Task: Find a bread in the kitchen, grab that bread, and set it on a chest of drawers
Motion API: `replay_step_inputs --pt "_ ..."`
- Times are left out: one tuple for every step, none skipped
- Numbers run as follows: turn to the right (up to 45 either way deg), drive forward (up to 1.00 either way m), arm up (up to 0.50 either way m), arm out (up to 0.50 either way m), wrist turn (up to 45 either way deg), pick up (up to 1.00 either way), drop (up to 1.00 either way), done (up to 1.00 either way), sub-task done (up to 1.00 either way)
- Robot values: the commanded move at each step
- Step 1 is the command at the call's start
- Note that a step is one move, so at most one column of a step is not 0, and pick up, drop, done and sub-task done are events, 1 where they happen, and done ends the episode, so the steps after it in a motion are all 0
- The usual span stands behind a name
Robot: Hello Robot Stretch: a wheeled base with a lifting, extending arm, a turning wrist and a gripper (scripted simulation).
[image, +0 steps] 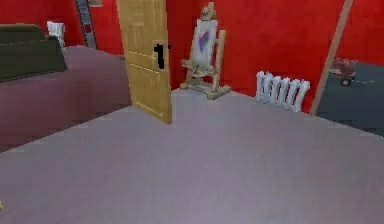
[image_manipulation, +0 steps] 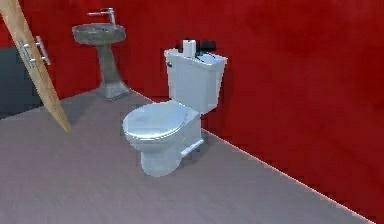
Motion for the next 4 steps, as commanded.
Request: replay_step_inputs --pt "-27.0 0.0 0.0 0.0 0.0 0.0 0.0 0.0 0.0" --pt "0.0 1.0 0.0 0.0 0.0 0.0 0.0 0.0 0.0" --pt "0.0 1.0 0.0 0.0 0.0 0.0 0.0 0.0 0.0" --pt "0.0 1.0 0.0 0.0 0.0 0.0 0.0 0.0 0.0"
